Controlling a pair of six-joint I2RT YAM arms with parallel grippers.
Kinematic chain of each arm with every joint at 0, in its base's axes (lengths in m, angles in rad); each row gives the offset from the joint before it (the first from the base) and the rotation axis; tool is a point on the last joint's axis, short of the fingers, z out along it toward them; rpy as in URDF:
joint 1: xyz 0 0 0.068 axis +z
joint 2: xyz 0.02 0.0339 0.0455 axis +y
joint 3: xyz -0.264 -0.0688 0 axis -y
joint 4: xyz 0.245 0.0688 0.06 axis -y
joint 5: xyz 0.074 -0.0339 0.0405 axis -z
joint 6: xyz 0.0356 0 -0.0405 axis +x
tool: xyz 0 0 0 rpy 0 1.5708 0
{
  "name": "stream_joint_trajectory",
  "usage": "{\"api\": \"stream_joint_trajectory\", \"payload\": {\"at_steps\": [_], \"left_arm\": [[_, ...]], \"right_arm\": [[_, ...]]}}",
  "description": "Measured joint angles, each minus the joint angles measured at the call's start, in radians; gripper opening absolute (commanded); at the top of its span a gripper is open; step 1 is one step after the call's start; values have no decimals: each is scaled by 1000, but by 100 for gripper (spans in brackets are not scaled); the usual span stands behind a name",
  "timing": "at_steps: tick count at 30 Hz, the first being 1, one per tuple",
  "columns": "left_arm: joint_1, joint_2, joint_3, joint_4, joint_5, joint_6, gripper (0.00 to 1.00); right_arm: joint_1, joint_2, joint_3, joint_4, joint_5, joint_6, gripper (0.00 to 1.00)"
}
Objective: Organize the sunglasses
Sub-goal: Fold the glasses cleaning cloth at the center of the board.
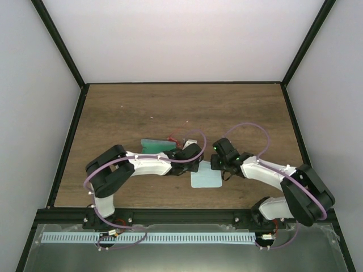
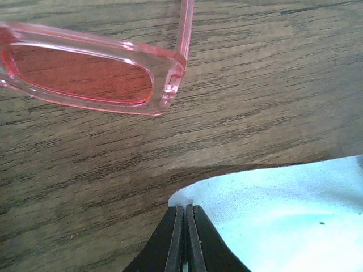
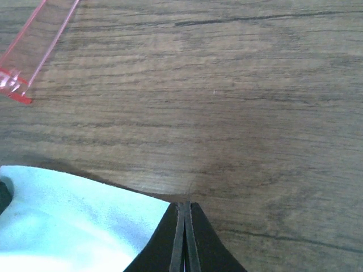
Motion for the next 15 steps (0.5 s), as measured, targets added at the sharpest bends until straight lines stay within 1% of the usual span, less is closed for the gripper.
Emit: {"api": "stream_joint_trajectory", "payload": {"at_steps": [8,15], "left_arm": [[-2,-45,-14,4,18,2,4],[-24,-45,-14,3,32,19,4]], "right_arm": [[13,-86,-20,-18,0,11,1],[29,-108,-23,-36,0,19,1]]}}
